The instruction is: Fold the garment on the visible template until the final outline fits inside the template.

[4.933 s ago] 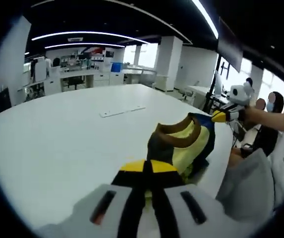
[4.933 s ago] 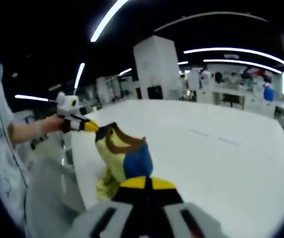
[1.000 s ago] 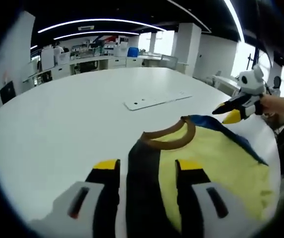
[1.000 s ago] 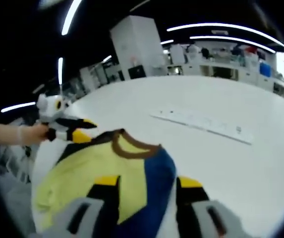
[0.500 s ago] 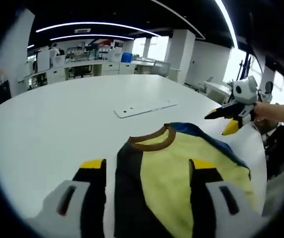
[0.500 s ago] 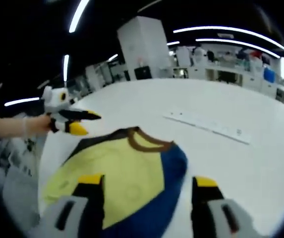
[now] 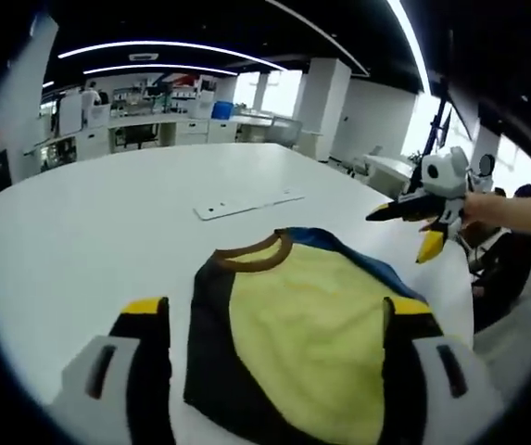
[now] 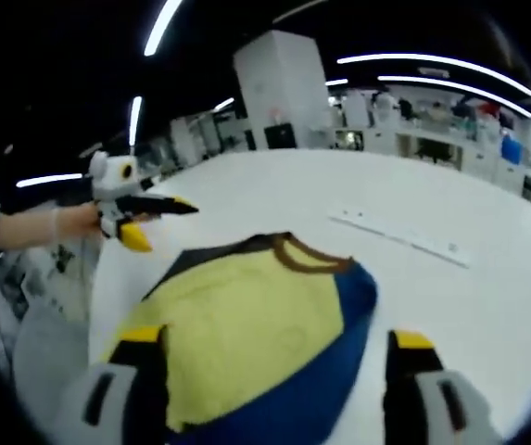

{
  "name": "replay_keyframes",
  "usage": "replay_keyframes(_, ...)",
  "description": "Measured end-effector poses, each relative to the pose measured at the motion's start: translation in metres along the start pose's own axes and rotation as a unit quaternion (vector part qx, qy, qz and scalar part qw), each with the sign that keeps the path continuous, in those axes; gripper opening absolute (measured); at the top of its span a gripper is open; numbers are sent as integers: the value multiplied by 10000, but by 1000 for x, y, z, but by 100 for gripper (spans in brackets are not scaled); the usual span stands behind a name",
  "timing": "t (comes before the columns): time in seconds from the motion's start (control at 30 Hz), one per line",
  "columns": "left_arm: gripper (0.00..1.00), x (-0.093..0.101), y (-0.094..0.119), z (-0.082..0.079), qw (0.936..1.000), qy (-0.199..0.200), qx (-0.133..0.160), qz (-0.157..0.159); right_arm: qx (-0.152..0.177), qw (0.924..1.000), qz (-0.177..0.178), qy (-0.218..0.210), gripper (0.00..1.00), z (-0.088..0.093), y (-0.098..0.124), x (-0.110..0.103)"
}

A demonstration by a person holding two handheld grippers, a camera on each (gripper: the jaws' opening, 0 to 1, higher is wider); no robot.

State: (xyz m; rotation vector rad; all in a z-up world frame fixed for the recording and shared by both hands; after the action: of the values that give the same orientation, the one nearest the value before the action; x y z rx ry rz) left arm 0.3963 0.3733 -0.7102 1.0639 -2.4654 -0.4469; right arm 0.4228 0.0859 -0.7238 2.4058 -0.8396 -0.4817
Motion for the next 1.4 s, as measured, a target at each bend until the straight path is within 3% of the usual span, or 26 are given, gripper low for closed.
replay_keyframes(0.3, 91, 13, 33, 7, 10000, -14, 52, -65, 80, 9999, 122, -28, 97, 11, 28, -12)
replay_keyframes(0.77, 87, 27, 68, 24, 9998, -103, 28, -138, 4, 9995, 218, -224, 92, 56, 59, -24)
replay_keyframes(1.27, 85, 52, 87, 55, 9998, -58, -183, -68, -113, 9981, 268, -542, 87, 100, 78, -39)
replay_keyframes(1.4, 85, 53, 88, 58, 9998, -38, -206, -54, -99, 9978, 256, -599, 86, 103, 80, -43)
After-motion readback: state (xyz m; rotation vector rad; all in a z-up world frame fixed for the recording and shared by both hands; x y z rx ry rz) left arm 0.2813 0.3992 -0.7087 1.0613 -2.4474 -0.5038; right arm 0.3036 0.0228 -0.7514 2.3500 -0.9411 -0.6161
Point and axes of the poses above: the point that each gripper's makers call its tool centre point, and the gripper's own axes: y roughly backward along the fingers, x roughly to its right, z roughly out of its underside, the point moved 6 cm from there along y, roughly backward along the fingers, and after that the axes turned 6 degrees about z, right-handed, at the moved point
